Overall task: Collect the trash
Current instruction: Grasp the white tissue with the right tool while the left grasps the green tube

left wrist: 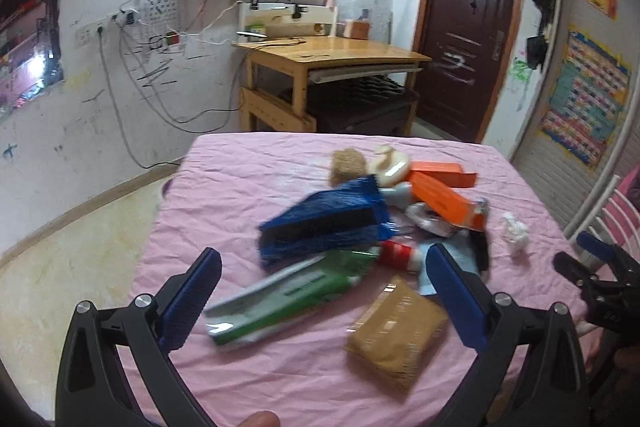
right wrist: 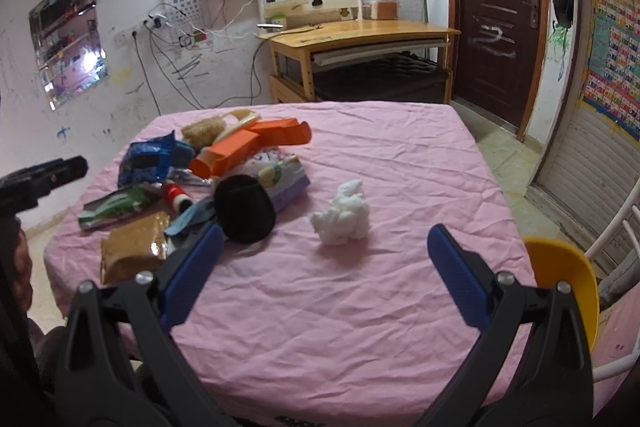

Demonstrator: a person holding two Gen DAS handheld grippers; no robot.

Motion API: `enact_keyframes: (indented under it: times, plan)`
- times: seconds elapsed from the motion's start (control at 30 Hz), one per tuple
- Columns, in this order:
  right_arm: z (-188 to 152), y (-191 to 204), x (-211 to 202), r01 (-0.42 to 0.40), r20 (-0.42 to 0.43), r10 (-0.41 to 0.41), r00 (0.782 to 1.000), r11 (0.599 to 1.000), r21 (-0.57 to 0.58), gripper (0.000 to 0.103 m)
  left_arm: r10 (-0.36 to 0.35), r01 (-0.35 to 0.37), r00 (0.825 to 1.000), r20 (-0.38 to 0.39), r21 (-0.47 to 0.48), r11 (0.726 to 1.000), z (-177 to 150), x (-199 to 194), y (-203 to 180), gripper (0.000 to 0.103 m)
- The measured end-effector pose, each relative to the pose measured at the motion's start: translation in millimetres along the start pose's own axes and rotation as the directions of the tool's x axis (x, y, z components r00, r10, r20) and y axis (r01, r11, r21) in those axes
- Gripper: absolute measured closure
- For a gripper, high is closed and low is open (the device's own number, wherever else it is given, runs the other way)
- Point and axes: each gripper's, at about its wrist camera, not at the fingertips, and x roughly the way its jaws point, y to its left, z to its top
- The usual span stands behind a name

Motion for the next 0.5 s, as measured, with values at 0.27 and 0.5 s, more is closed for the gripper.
enact_keyframes:
  times: [0.27,0.5]
  plan:
    - [7.3,-1.5,16.3,-0.029,-0.036,0.027,0.999,0.998,-0.063,0.004,0.073,-0.069,0.994,-0.083,0.048,0.996,4.8,28.7,25.2,0.016]
    - [8.3,-5.7,27.9,-0.066,-0.069,0.061,0.996,0.995,-0.069,0.006,-0.044,0.084,0.986,-0.16,0.253,0.964,-3.3,31.5,11.2,0.023]
